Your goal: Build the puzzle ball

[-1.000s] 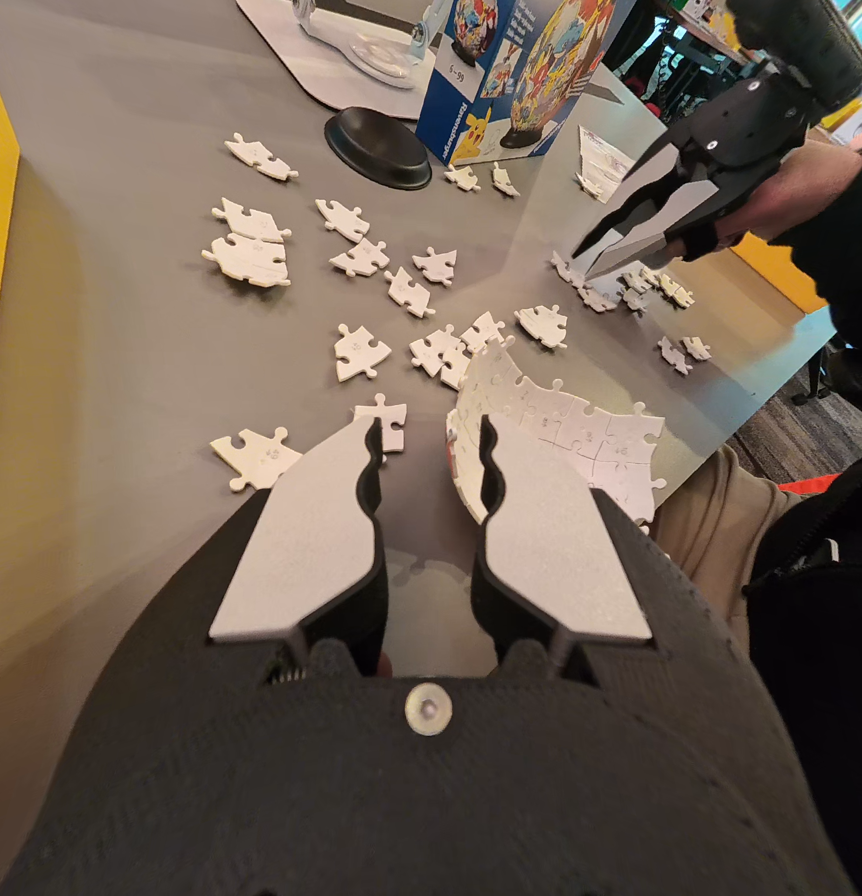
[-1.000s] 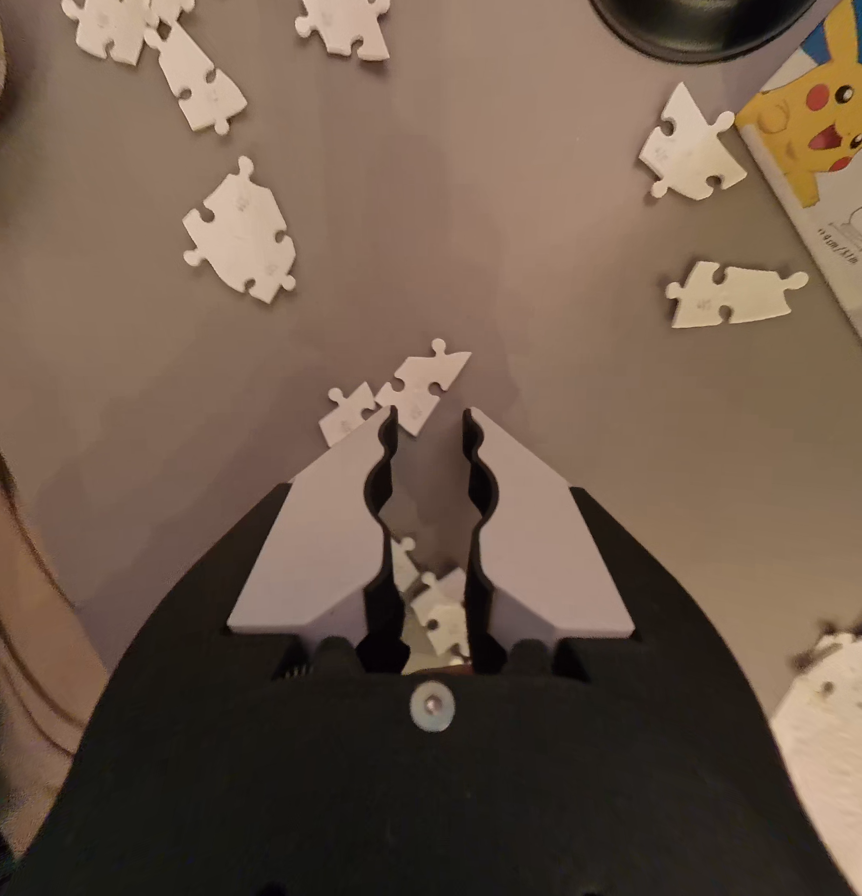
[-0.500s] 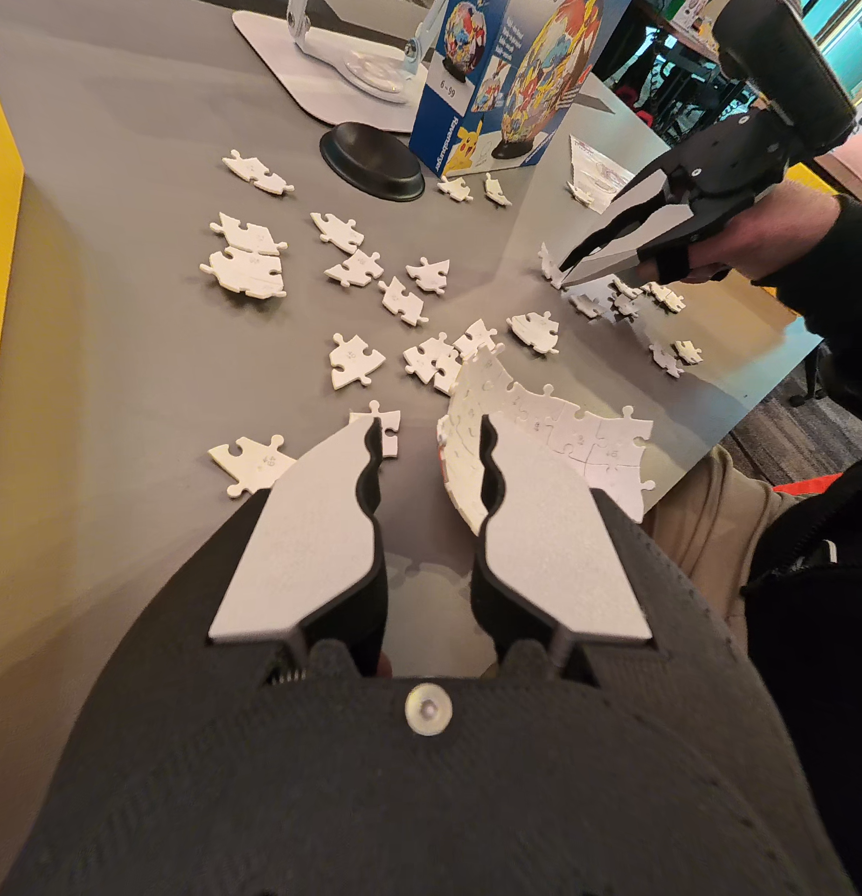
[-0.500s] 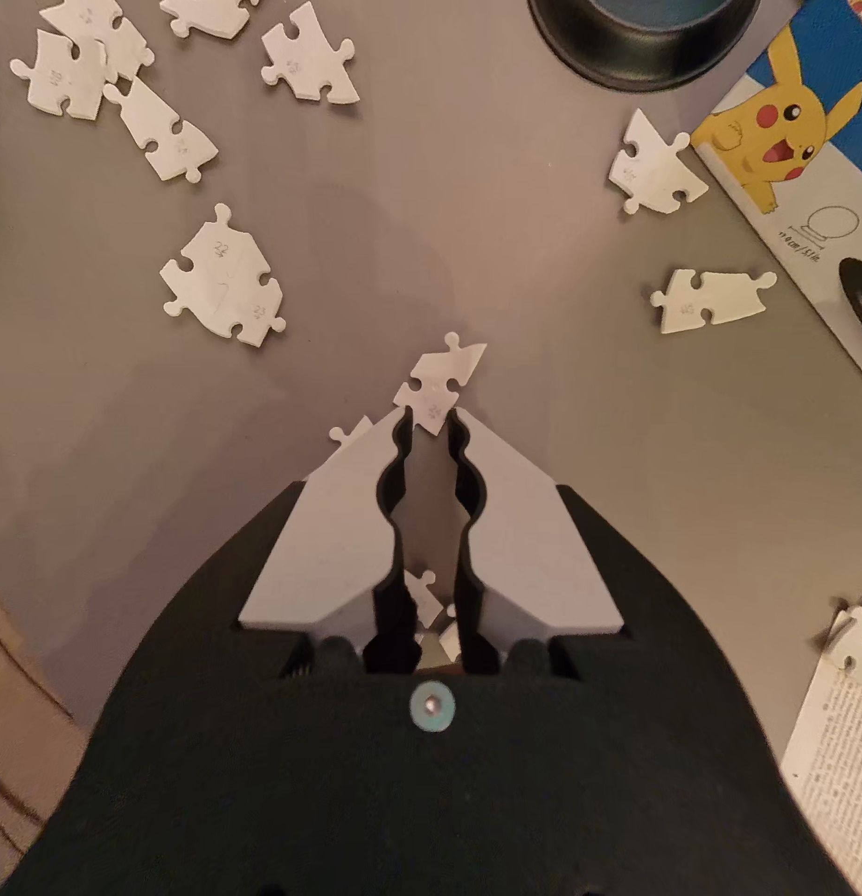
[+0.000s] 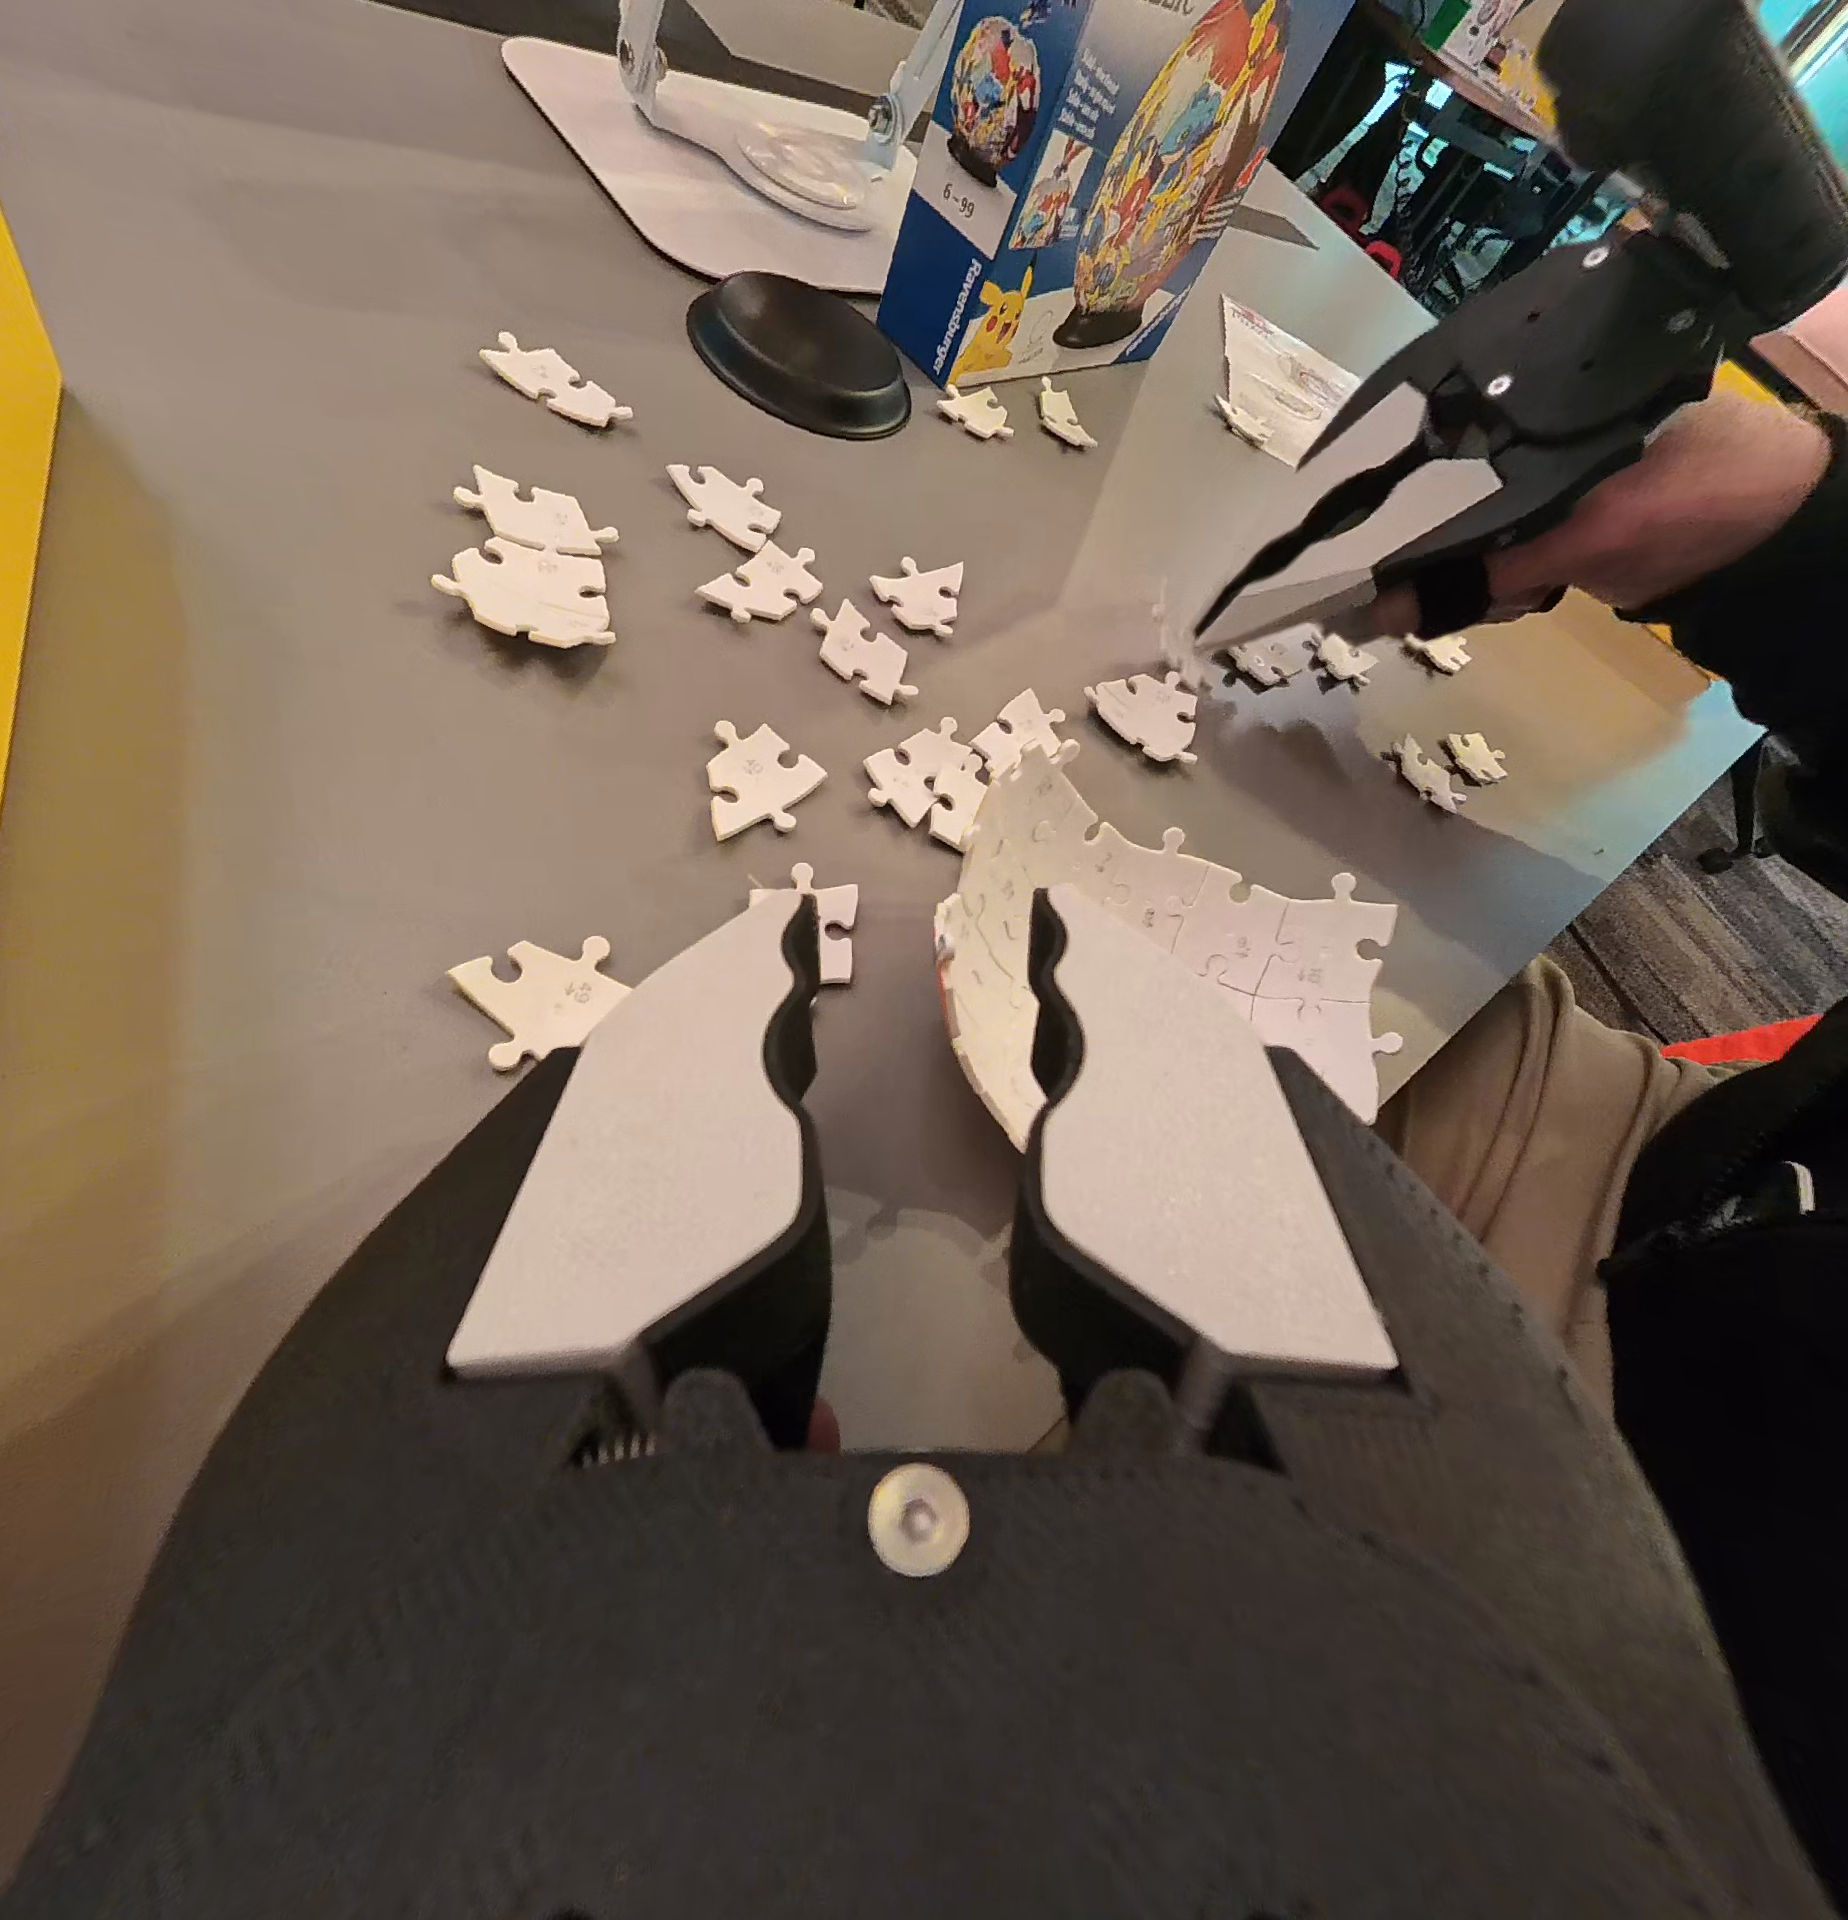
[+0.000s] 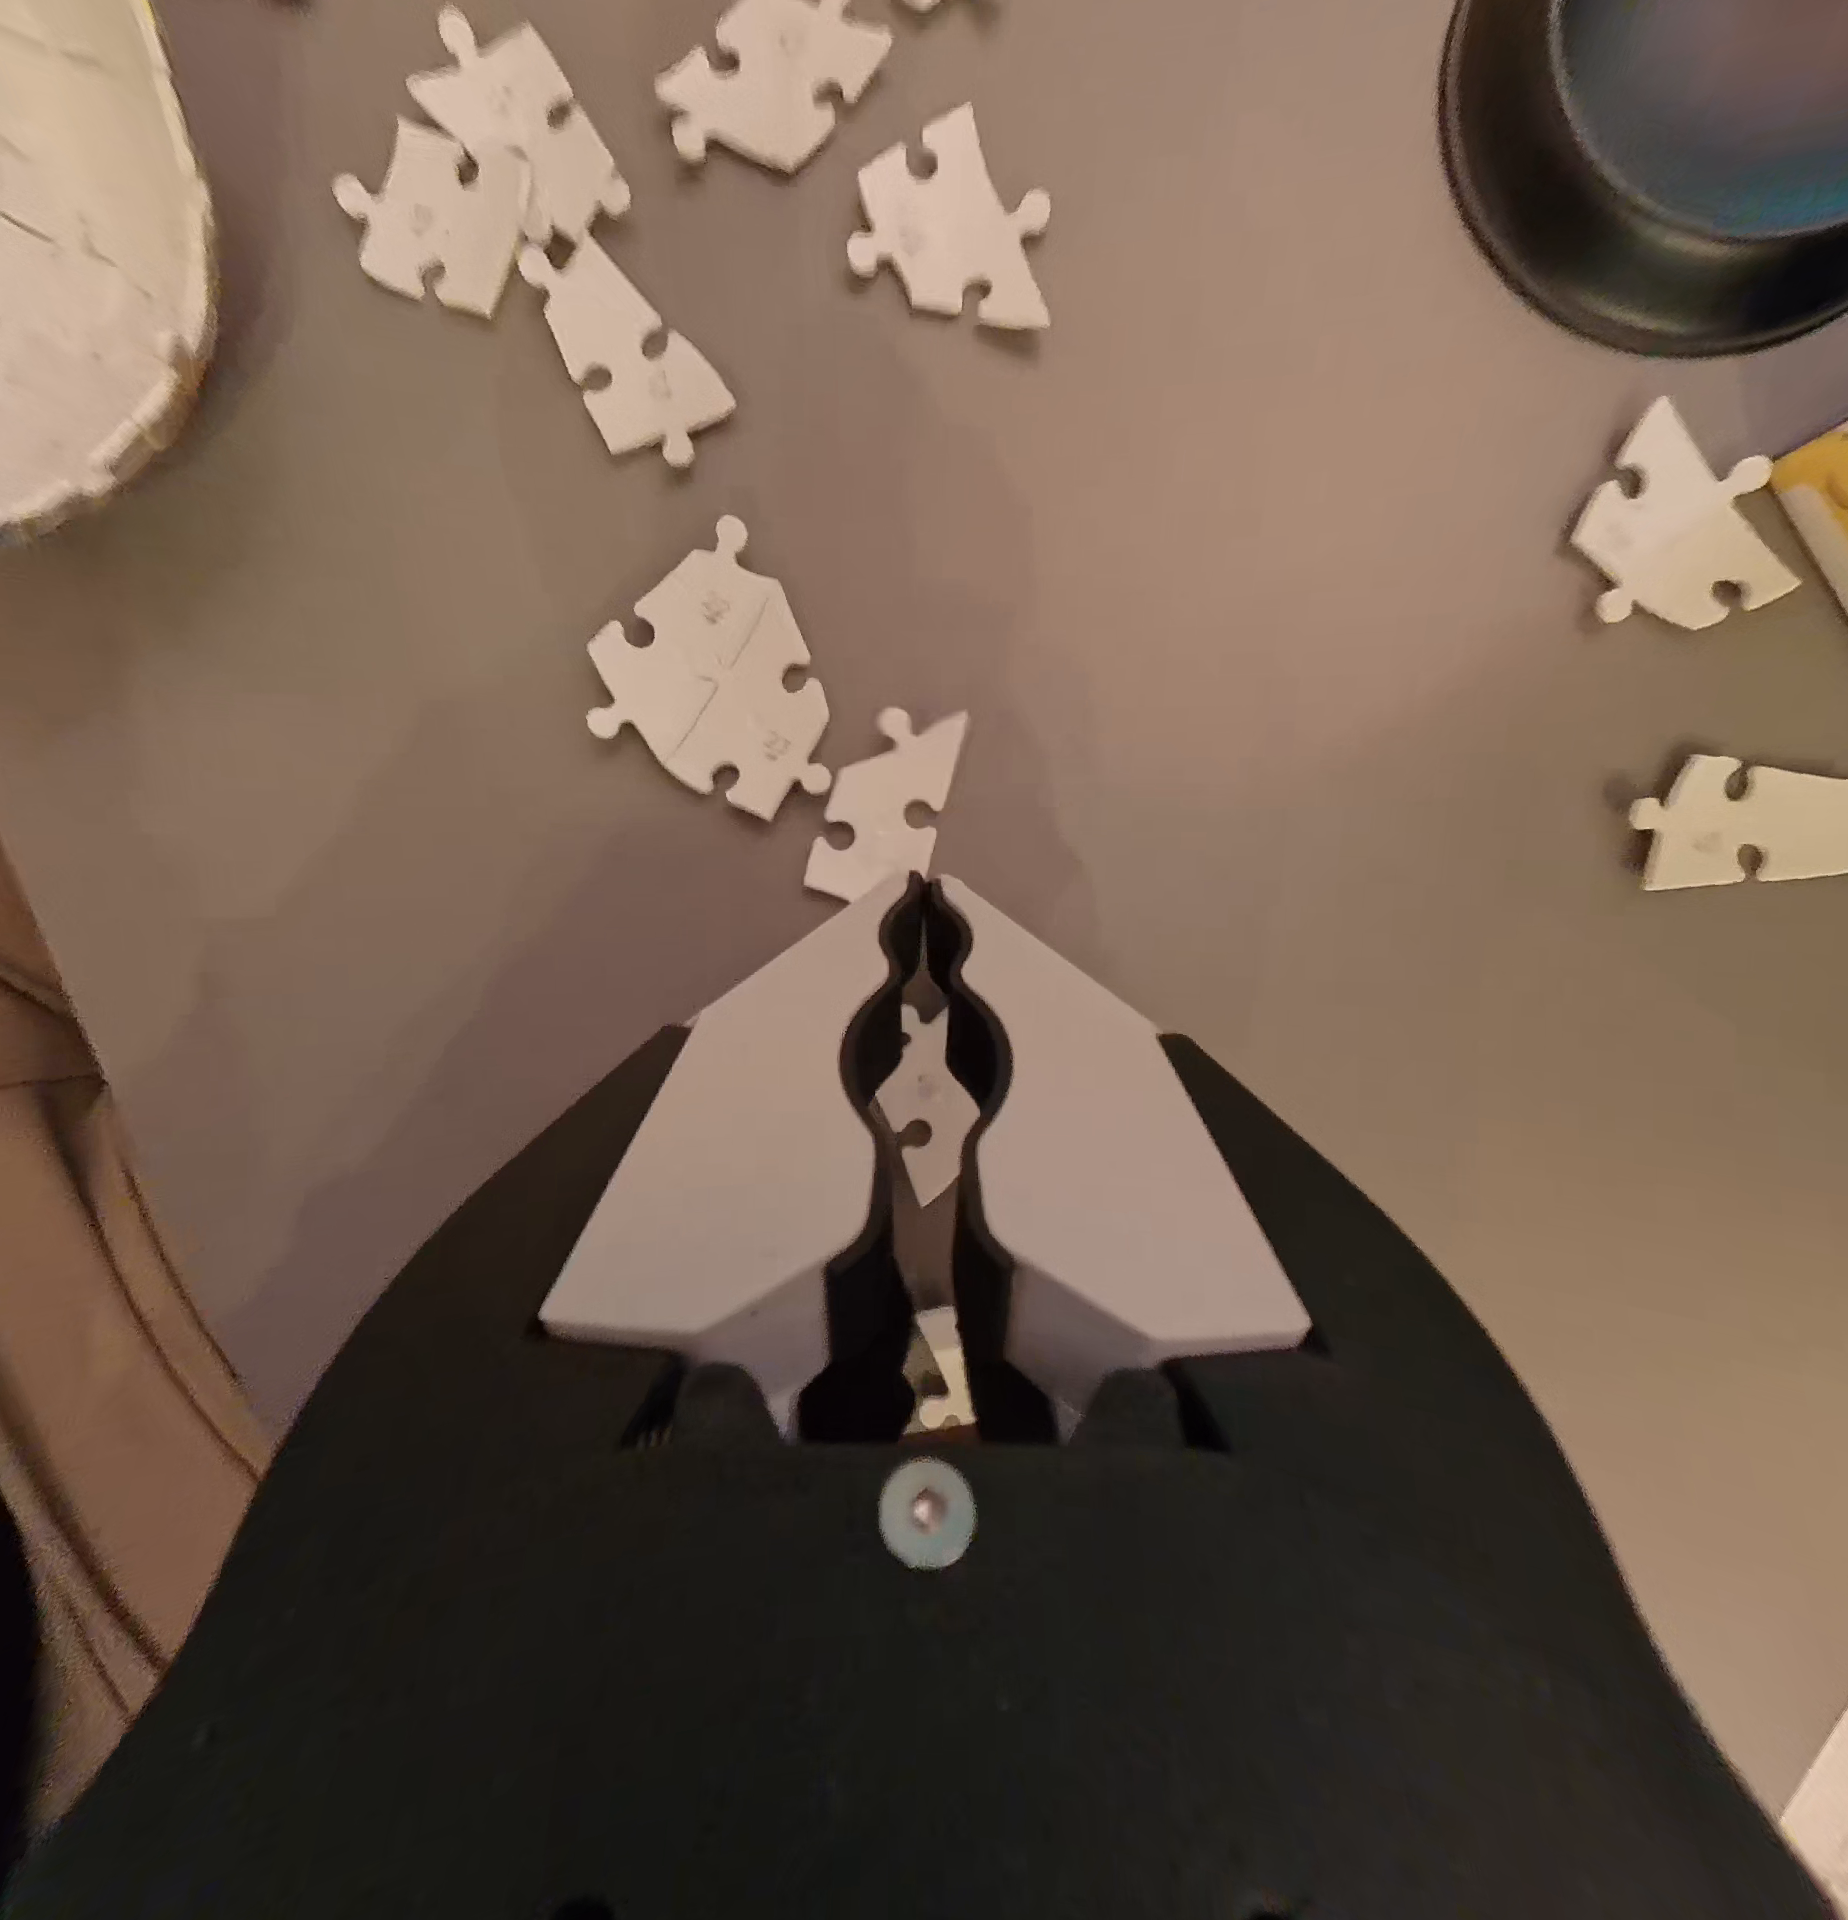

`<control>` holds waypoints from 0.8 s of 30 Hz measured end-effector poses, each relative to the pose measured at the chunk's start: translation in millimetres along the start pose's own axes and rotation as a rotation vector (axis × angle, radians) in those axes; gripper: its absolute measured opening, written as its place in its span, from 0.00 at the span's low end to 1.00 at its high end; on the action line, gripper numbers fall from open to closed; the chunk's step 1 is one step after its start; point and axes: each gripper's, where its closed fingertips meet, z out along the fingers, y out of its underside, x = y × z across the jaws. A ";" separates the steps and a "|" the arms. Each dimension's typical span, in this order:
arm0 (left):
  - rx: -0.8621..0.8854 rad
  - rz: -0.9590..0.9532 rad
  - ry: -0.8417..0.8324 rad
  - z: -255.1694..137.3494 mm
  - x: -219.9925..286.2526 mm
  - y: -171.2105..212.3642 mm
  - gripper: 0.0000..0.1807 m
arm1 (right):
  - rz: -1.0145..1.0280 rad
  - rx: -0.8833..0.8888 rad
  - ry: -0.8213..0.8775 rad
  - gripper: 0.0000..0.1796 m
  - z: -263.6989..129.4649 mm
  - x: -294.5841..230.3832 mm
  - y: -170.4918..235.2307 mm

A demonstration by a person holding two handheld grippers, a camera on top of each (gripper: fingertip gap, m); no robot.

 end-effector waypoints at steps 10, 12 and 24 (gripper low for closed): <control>0.003 0.004 0.000 -0.4 1.2 -1.4 0.21 | -0.030 -0.014 0.014 0.00 4.6 -7.7 -2.5; 0.004 0.004 0.001 -0.4 1.4 -1.4 0.21 | -0.030 -0.009 0.018 0.00 3.3 -7.6 -3.5; -0.037 0.282 0.096 26.3 79.3 -66.6 0.22 | -0.133 0.009 -0.013 0.00 6.7 -12.8 -6.0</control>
